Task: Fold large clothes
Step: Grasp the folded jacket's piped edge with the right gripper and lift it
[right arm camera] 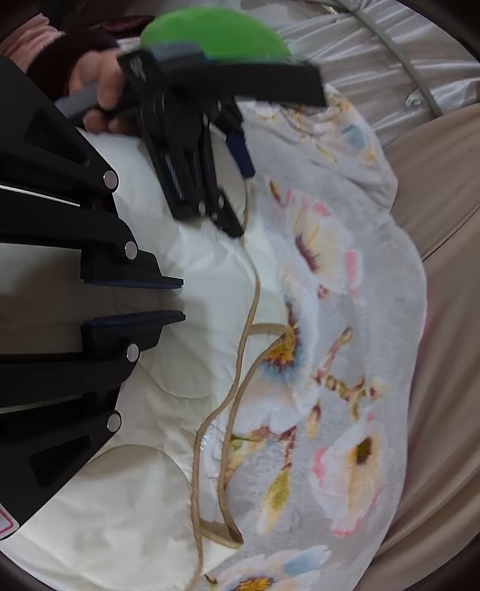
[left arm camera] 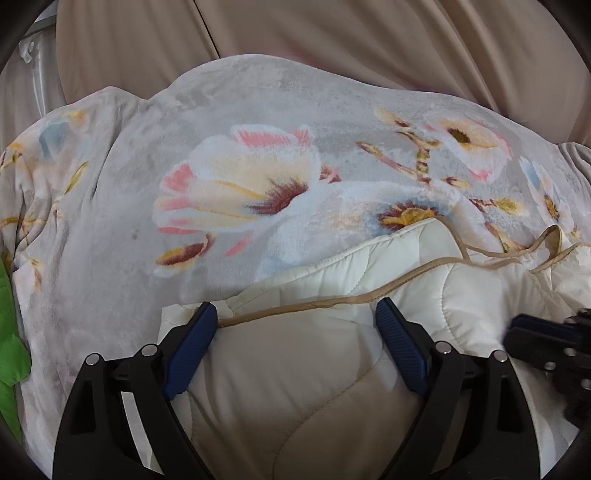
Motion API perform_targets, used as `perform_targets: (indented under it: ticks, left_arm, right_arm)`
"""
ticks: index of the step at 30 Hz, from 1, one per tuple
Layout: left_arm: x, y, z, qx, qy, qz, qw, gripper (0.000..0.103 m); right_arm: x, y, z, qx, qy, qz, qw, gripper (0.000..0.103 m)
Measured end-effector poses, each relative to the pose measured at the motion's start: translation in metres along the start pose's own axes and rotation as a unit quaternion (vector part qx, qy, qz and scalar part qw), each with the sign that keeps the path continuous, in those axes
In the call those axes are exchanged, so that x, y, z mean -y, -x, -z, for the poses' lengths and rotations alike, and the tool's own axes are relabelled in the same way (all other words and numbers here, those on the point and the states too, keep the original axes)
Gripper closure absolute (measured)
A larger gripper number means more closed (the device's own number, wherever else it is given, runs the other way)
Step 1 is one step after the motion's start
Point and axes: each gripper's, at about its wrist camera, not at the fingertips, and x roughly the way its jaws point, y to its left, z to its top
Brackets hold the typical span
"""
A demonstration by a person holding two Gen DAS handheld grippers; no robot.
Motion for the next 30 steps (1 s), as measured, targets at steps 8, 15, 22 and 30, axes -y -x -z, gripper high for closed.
perform_targets:
  ticks: [8, 15, 22, 30]
  left_arm:
    - [-0.001, -0.003, -0.002, -0.005, 0.001, -0.003, 1.0, 0.015]
    - [-0.018, 0.024, -0.004, 0.005, 0.044, 0.029, 0.9986, 0.015]
    - [-0.064, 0.114, 0.045, 0.049, 0.098, 0.065, 0.9919, 0.007]
    - [-0.079, 0.106, 0.126, -0.012, 0.161, 0.112, 0.9805, 0.007]
  right_arm:
    - [0.017, -0.03, -0.003, -0.006, -0.025, 0.006, 1.0, 0.103]
    - [0.024, -0.028, -0.008, 0.001, -0.045, -0.005, 0.999, 0.103]
    - [0.024, 0.057, 0.021, 0.054, -0.076, -0.042, 0.995, 0.09]
    - [-0.005, 0.061, 0.065, 0.026, -0.024, -0.036, 0.999, 0.09]
